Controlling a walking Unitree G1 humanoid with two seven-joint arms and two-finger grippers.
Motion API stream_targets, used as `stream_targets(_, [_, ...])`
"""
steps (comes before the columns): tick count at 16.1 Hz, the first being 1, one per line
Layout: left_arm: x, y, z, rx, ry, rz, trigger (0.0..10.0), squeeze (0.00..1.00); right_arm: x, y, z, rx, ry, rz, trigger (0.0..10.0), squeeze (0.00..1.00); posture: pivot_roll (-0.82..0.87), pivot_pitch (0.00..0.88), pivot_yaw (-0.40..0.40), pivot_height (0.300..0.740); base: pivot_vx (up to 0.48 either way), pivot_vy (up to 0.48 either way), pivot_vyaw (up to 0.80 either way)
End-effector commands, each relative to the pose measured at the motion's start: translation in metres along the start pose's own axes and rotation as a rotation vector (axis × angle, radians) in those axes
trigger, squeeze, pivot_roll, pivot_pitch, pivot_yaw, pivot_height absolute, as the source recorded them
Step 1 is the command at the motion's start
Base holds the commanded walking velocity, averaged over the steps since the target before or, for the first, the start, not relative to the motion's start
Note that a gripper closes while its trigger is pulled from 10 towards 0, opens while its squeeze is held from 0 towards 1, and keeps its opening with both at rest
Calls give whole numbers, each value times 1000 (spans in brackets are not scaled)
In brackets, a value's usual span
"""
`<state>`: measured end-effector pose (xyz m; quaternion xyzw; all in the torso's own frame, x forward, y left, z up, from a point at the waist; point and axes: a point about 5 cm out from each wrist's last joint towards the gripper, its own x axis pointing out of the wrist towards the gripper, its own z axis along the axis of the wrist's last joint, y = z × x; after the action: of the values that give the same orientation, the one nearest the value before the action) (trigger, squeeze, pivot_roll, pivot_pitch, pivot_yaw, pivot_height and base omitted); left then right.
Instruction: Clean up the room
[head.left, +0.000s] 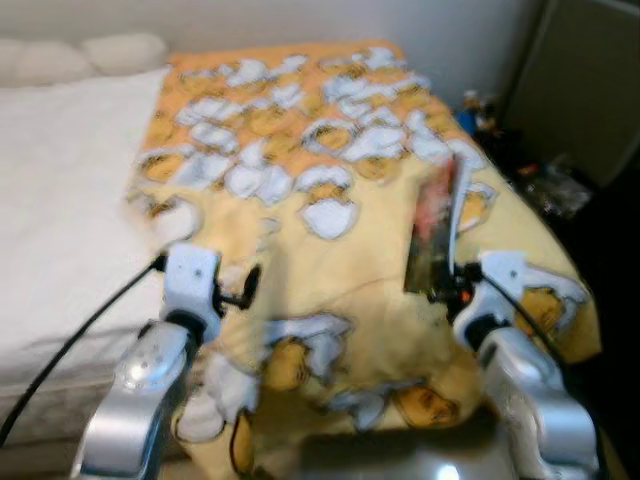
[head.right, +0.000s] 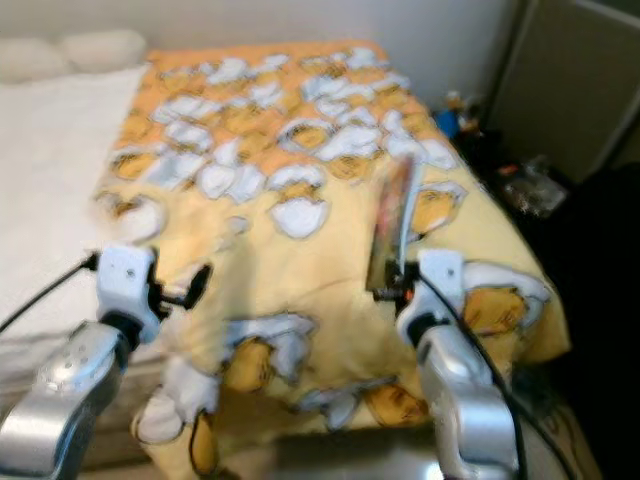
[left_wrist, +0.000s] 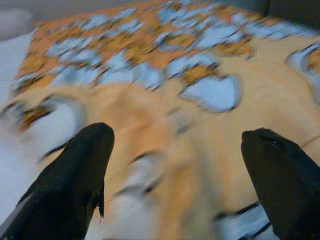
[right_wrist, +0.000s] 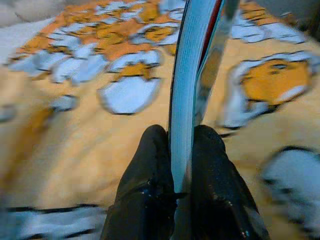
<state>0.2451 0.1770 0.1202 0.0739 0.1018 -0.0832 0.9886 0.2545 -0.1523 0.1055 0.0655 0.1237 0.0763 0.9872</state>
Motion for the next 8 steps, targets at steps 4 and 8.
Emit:
stream_targets(4, [4, -4, 7, 1, -22, -8, 10000, 0, 5, 5, 19, -14, -94, 45, 10000, 0, -17, 0, 37, 740, 0, 431, 0])
stream_targets(8, [6, -1, 11, 1, -35, 6, 10000, 0, 8, 10, 28, 23, -122, 75, 10000, 0, -10, 0, 29, 740, 0, 431, 0])
